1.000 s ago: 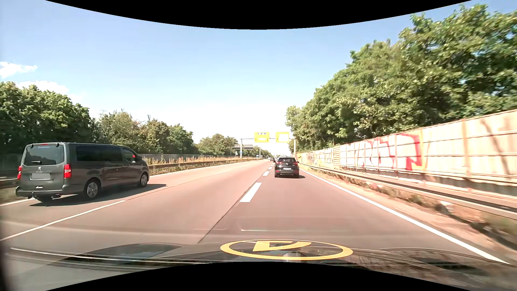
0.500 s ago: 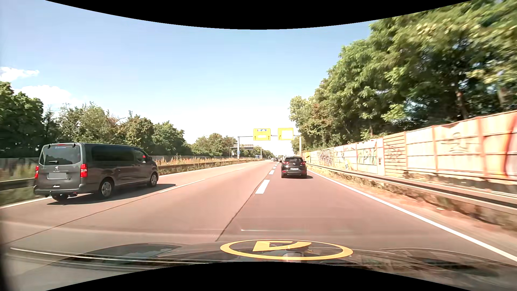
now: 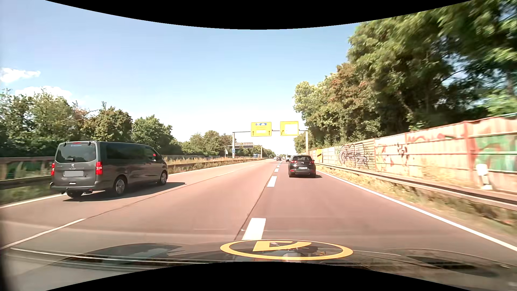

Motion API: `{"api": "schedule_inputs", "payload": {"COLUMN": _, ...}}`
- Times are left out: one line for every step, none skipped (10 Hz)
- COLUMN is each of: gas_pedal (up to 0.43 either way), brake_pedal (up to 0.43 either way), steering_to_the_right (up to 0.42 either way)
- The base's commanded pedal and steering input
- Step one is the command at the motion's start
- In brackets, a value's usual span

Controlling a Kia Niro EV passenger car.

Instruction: Follow the waypoints while adhering to traffic rules and regulations

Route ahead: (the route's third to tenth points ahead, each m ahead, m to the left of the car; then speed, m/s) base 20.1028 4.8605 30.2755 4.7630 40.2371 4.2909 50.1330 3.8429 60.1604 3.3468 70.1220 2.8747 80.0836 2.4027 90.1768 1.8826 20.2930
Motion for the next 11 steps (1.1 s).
{"api": "schedule_inputs", "payload": {"gas_pedal": 0.138, "brake_pedal": 0.0, "steering_to_the_right": -0.003}}
{"api": "schedule_inputs", "payload": {"gas_pedal": 0.138, "brake_pedal": 0.0, "steering_to_the_right": -0.003}}
{"api": "schedule_inputs", "payload": {"gas_pedal": 0.13, "brake_pedal": 0.0, "steering_to_the_right": -0.003}}
{"api": "schedule_inputs", "payload": {"gas_pedal": 0.13, "brake_pedal": 0.0, "steering_to_the_right": -0.003}}
{"api": "schedule_inputs", "payload": {"gas_pedal": 0.138, "brake_pedal": 0.0, "steering_to_the_right": -0.003}}
{"api": "schedule_inputs", "payload": {"gas_pedal": 0.138, "brake_pedal": 0.0, "steering_to_the_right": -0.003}}
{"api": "schedule_inputs", "payload": {"gas_pedal": 0.138, "brake_pedal": 0.0, "steering_to_the_right": -0.003}}
{"api": "schedule_inputs", "payload": {"gas_pedal": 0.138, "brake_pedal": 0.0, "steering_to_the_right": -0.003}}
{"api": "schedule_inputs", "payload": {"gas_pedal": 0.138, "brake_pedal": 0.0, "steering_to_the_right": -0.004}}
{"api": "schedule_inputs", "payload": {"gas_pedal": 0.138, "brake_pedal": 0.0, "steering_to_the_right": -0.003}}
{"api": "schedule_inputs", "payload": {"gas_pedal": 0.15, "brake_pedal": 0.0, "steering_to_the_right": -0.002}}
